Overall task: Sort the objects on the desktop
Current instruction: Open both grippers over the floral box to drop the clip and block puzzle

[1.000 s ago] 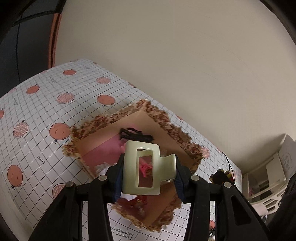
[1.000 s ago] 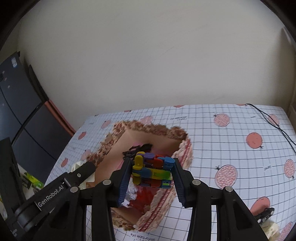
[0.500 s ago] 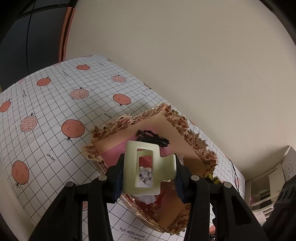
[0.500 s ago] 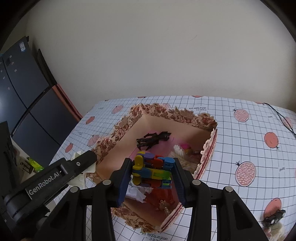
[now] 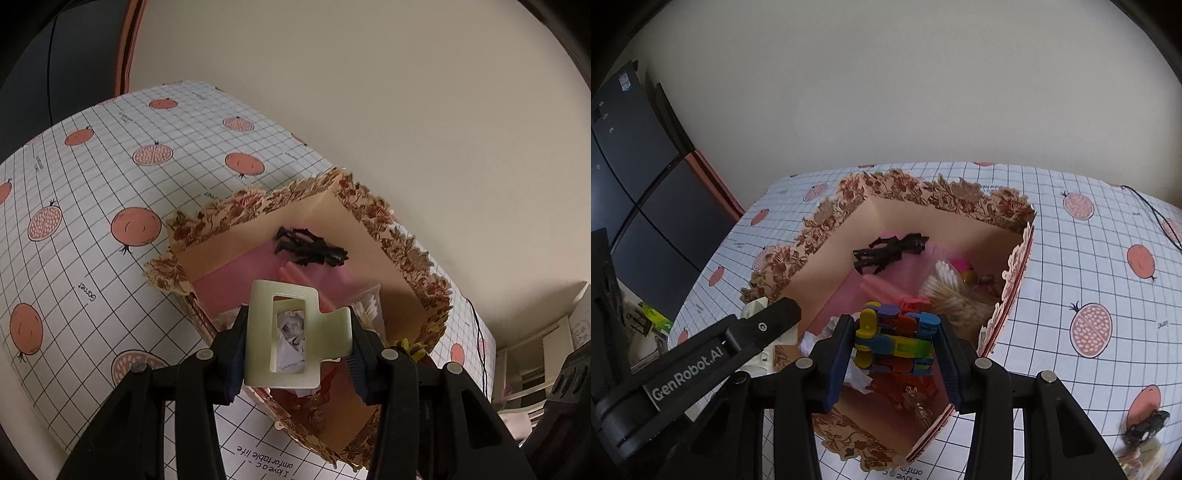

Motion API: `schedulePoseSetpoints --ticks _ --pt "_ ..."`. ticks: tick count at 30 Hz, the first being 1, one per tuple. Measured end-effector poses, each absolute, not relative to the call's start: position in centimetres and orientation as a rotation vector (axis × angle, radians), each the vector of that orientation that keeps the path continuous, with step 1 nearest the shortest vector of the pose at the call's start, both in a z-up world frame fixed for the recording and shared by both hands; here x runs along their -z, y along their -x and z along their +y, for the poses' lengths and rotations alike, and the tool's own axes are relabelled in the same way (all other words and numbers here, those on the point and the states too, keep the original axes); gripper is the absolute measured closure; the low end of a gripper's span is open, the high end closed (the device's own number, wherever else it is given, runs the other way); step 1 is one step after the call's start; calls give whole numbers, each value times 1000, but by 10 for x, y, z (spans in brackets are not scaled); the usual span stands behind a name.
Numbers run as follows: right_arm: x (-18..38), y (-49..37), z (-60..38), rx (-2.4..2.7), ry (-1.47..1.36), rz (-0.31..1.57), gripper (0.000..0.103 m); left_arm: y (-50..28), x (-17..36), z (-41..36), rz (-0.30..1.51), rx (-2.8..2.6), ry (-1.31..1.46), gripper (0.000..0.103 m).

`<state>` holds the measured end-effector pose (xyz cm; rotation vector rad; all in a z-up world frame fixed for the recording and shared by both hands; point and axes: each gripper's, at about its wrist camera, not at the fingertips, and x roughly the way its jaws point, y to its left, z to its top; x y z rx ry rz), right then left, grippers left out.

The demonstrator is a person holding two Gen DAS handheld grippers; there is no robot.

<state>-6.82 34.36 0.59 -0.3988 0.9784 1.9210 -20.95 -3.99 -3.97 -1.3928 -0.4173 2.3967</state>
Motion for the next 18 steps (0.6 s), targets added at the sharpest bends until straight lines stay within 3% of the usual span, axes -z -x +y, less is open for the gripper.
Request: schedulePoseSetpoints --ticks 12,15,18 --pt "-3 69 344 -1921 415 994 55 213 44 -39 -423 -2382 1434 52" --pt "-3 68 345 -1920 416 997 55 212 43 -39 -431 -2382 1432 44" --pt "-3 68 346 -1915 416 1000 45 212 42 -38 -427 -2380 1426 37"
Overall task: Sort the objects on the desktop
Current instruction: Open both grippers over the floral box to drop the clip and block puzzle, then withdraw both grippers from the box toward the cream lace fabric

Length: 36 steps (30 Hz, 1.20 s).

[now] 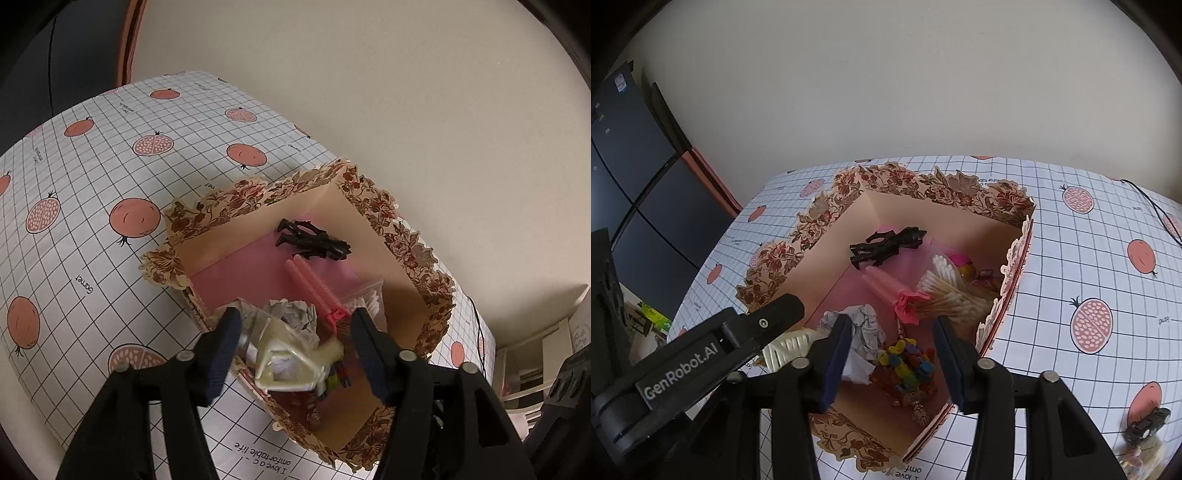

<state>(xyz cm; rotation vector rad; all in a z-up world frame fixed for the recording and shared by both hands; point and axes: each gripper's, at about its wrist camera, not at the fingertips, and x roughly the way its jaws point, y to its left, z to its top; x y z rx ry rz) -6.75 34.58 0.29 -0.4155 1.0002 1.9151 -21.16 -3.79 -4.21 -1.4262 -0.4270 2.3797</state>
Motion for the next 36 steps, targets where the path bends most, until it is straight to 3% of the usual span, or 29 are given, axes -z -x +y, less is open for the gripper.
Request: schedulePoseSetpoints --ticks 5,17,20,25,28,36 --pt "-3 67 346 -1914 415 1004 42 211 40 -38 -454 -2378 1406 28" --pt "-8 65 346 -1931 419 1011 33 210 33 -39 -475 -2378 1371 23" --pt "-12 64 345 -1934 412 1001 24 210 29 -41 -481 -2387 1357 23" --pt "-18 59 343 -1957 377 1014 20 208 18 -46 -483 -2403 1321 23" --pt "-21 55 341 -1947 358 1003 6 207 13 -47 -477 -2415 1306 23" --pt "-24 46 342 -1944 332 989 0 207 8 -56 -500 -2448 1301 22"
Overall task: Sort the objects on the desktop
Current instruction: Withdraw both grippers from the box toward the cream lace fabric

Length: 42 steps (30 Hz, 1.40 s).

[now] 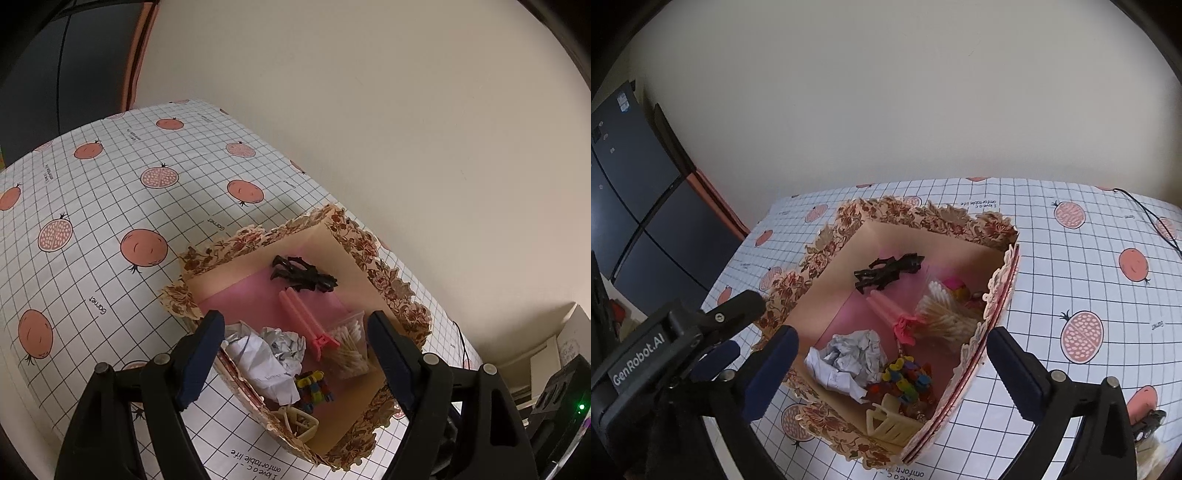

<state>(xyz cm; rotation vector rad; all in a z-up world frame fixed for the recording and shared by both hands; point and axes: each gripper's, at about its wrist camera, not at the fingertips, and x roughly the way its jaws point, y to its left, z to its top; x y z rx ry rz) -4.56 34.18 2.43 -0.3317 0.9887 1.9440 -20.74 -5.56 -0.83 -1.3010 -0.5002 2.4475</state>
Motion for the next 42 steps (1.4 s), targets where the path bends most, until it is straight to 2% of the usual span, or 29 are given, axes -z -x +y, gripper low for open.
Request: schedulePoseSetpoints --ticks 7,10,13,15,25,35,42 --pt "-23 37 343 -1887 352 940 0 207 7 -60 -501 -2473 1304 22" --pt "-24 31 341 -1877 352 915 0 206 6 -59 -485 -2491 1289 5" --pt "-26 23 340 -1870 342 888 0 205 4 -58 -474 -2508 1274 5" --pt "-27 19 338 -1871 335 862 0 204 3 -57 -458 -2519 1267 0" --pt "-28 1 324 -1806 438 699 0 195 -4 -40 -367 -2523 1180 0" --pt "-21 -69 302 -1733 439 754 0 160 -30 -9 -232 -2547 988 0" --pt "-24 -129 267 -1723 353 789 0 126 -40 39 17 -2493 921 0"
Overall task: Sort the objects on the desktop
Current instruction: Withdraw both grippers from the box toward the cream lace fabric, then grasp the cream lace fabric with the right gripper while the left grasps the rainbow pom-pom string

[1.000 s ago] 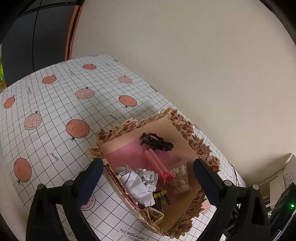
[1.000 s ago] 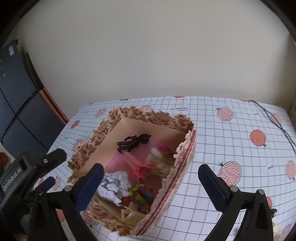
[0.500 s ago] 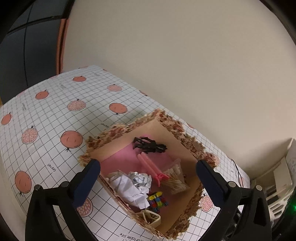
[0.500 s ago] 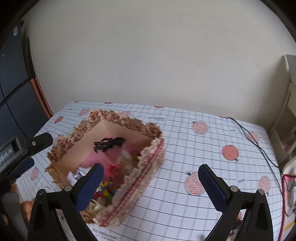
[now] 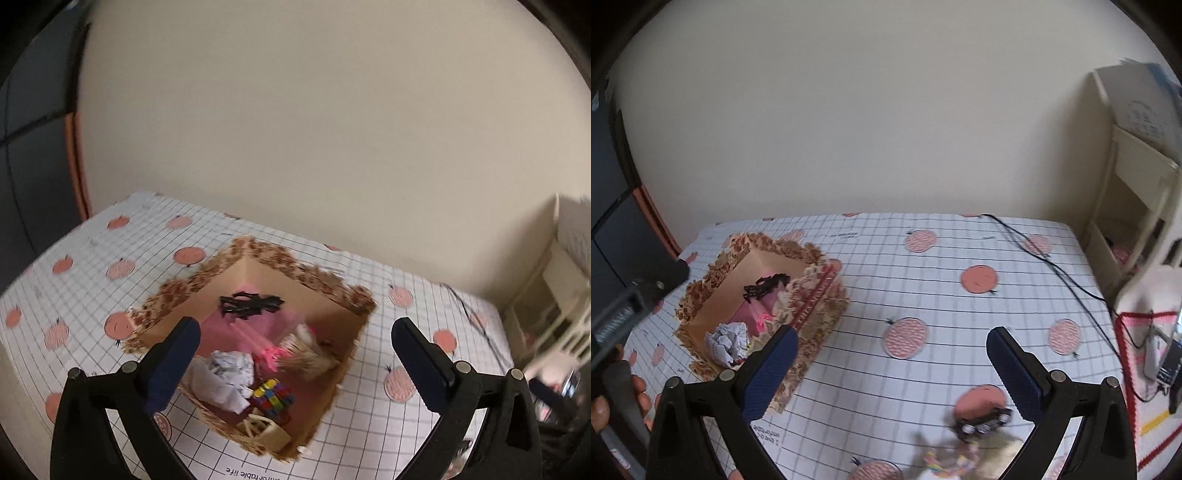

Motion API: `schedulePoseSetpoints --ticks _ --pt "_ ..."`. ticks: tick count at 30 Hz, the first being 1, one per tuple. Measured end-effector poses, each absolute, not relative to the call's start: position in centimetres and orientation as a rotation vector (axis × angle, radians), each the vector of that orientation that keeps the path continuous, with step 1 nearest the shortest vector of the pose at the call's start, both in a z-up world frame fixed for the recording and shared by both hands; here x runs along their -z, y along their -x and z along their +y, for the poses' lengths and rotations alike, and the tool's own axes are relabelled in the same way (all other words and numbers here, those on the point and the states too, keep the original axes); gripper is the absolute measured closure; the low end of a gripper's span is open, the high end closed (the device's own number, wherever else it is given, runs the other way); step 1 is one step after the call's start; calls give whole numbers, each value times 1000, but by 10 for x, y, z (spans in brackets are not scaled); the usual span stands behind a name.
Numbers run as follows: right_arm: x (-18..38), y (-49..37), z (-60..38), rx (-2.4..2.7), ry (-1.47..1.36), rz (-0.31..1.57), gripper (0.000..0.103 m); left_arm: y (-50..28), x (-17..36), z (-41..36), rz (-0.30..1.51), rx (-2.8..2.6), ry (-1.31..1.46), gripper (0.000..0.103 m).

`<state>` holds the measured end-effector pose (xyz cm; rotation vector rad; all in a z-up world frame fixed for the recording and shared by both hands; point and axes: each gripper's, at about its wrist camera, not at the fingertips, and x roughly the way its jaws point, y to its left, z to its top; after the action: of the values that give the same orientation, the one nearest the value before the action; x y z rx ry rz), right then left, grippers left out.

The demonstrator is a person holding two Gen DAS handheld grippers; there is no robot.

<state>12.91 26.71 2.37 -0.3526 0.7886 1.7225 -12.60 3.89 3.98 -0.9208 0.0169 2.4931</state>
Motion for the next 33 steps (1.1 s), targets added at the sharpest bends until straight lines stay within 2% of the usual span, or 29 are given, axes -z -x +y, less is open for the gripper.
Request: schedulePoseSetpoints --ticks 4,11,16,21,26,33 --pt "-23 -154 252 -1730 305 811 0 107 -41 63 87 -2402 886 0" --pt "-18 -181 228 -1735 299 785 0 83 -31 91 81 -2207 958 0" --pt "-1 -202 215 -1710 291 847 0 66 -13 105 100 -2096 1032 0" --pt "31 -211 214 -1641 391 917 0 45 13 119 187 -2054 1087 0" --pt "61 -218 213 -1574 482 988 0 37 42 127 185 -1998 1183 0" --pt "105 -216 220 -1489 653 1066 0 18 74 147 337 -1956 1269 0"
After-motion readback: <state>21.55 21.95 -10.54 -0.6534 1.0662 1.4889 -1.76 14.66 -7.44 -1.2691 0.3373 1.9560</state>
